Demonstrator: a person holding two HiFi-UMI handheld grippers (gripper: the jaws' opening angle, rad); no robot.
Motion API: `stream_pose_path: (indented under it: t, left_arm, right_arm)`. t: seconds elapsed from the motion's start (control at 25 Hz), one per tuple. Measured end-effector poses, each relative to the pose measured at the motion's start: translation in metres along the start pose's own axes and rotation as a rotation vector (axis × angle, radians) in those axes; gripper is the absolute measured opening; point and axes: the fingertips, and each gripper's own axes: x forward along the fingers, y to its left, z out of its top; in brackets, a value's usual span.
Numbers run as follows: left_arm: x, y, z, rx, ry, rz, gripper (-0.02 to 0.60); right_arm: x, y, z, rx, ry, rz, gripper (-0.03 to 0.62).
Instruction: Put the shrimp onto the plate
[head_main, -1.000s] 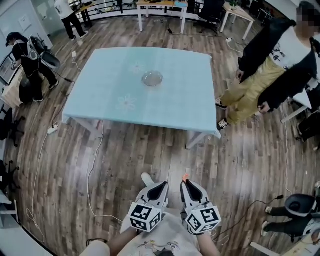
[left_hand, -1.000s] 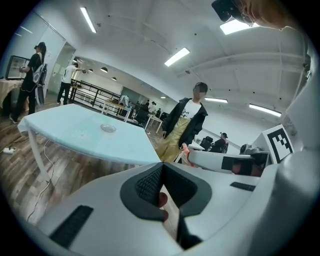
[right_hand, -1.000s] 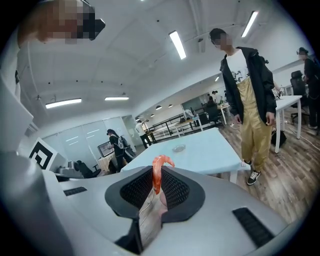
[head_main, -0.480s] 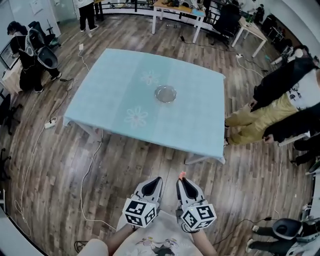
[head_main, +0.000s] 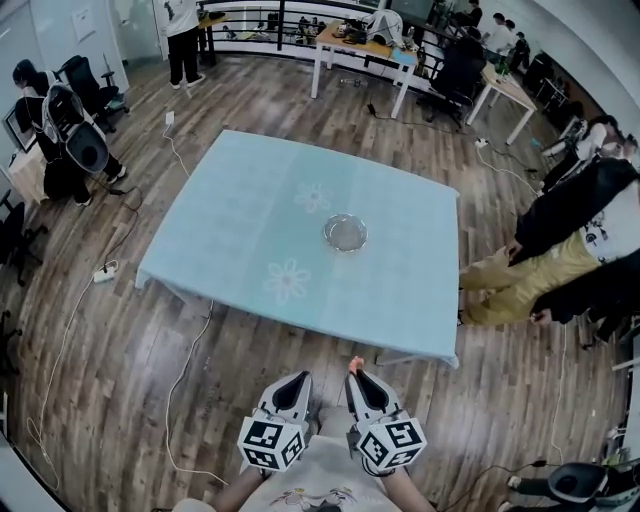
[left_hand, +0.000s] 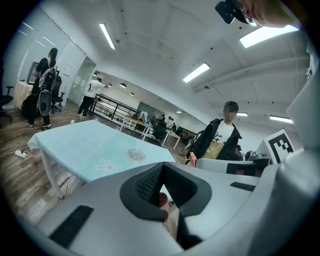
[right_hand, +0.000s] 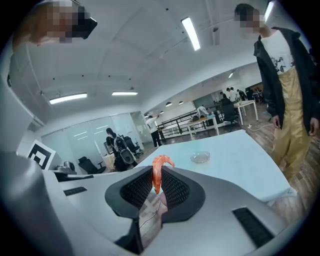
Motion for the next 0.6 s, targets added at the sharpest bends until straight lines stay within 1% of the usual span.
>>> stream_pose_path:
  t: [0.12, 0.28, 0.44, 0.6]
  left_arm:
    - [0.005, 0.007, 0.006, -0.020, 0.012, 0.014, 0.008]
    - [0.016, 0.009, 0.011, -0.022, 0.009, 0.014, 0.008]
    - [0.030, 0.021, 0.012, -0.025, 0.018, 0.036, 0.008]
    - [0.051, 0.027, 0.022, -0.018, 0.020, 0.048, 0.008]
  right_arm:
    - [0.009, 0.001, 0.004, 0.004, 0.026, 0.007, 0.069]
    - [0.020, -0.004, 0.014, -0.006, 0.018, 0.012, 0.069]
    - [0.037, -0.011, 0.017, 0.004, 0.016, 0.022, 0.069]
    - [0.057, -0.024, 0.028, -0.002, 0.015, 0.042, 0.069]
